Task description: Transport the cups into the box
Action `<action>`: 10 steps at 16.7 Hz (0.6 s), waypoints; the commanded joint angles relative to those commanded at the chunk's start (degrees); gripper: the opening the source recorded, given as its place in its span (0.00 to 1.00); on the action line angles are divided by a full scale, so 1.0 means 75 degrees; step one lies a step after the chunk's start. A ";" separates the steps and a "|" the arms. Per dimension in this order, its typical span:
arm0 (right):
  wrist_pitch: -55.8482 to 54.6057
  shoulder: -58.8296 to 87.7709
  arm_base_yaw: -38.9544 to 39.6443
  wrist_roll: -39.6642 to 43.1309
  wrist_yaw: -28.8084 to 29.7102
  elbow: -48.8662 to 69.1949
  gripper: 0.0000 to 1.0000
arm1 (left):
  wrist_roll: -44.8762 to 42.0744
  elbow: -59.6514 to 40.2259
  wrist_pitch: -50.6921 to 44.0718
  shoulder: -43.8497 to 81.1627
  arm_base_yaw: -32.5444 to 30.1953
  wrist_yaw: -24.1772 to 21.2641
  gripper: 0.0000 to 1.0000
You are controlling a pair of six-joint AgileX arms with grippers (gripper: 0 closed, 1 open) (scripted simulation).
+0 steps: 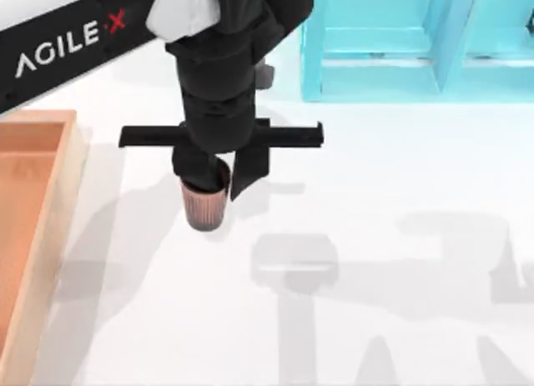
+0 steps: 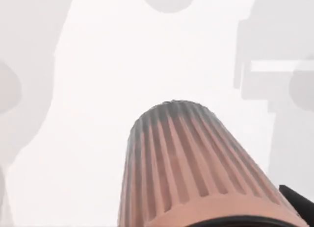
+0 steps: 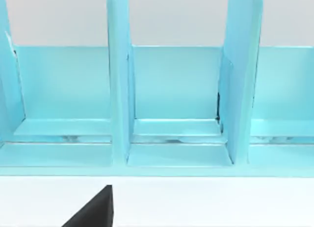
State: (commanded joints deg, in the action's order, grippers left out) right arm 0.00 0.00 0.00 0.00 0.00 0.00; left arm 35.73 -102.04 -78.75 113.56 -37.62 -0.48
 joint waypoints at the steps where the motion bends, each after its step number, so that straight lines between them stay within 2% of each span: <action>1: 0.0000 0.0000 0.0000 0.0000 0.0000 0.0000 1.00 | -0.0397 0.0039 -0.0050 -0.0077 0.0378 -0.0026 0.00; 4: 0.0000 0.0000 0.0000 0.0000 0.0000 0.0000 1.00 | -0.1900 0.0207 -0.0197 -0.0394 0.1819 -0.0132 0.00; 10: 0.0000 0.0000 0.0000 0.0000 0.0000 0.0000 1.00 | -0.5381 0.0657 -0.0486 -0.1162 0.5430 -0.0396 0.00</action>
State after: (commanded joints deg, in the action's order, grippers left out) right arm 0.00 0.00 0.00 0.00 0.00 0.00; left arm -4.63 -97.11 -82.40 104.84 3.11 -3.45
